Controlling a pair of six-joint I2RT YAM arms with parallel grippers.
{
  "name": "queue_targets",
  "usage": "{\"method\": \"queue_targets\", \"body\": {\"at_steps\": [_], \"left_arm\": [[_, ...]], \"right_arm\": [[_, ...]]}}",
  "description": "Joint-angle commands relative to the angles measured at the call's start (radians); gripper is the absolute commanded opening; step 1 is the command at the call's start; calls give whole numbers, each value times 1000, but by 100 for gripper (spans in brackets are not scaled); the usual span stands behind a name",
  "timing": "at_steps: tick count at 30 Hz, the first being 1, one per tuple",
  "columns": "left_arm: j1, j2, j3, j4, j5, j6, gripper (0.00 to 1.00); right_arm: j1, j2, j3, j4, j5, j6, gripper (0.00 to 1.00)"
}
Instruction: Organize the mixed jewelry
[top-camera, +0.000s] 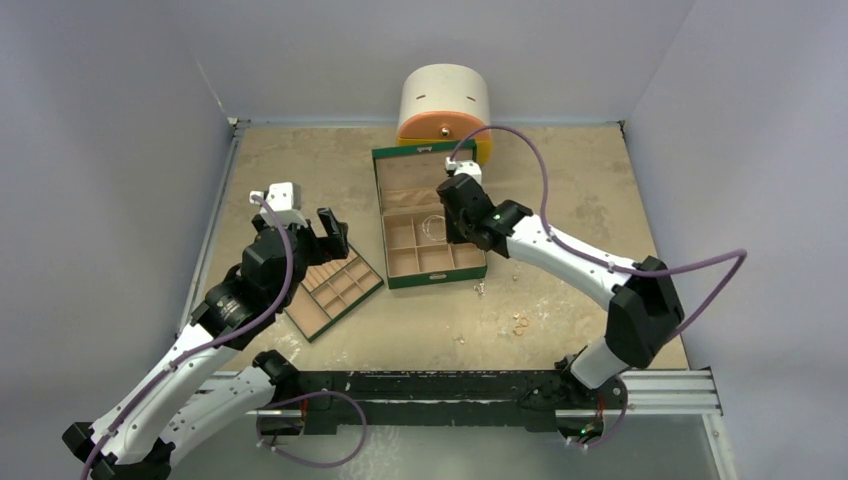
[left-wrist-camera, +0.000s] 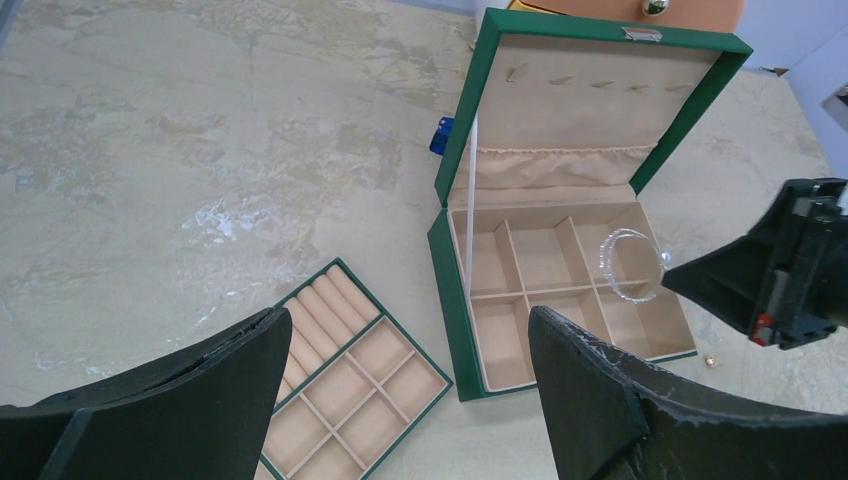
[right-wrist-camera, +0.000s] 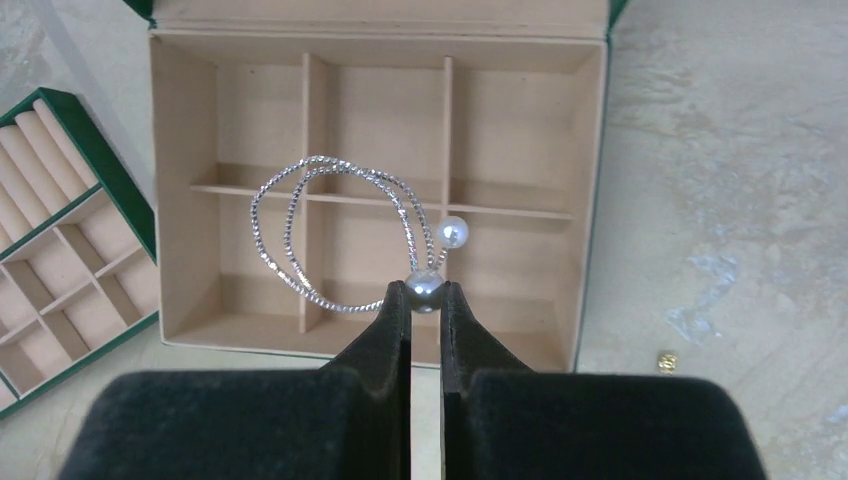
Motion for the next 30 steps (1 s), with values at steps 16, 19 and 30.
{"method": "queue_targets", "body": {"at_steps": [16,19,30], "left_arm": [[7,0,32,31,-5,-9,88],[7,1,33,31,-6,-8,88],[7,1,32,29,-7,-7,88]], "right_arm": [[23,285,222,-19,67,34,0],[22,314,236,-21,76,36,0],[-1,383,249,0,64,46,0]]}}
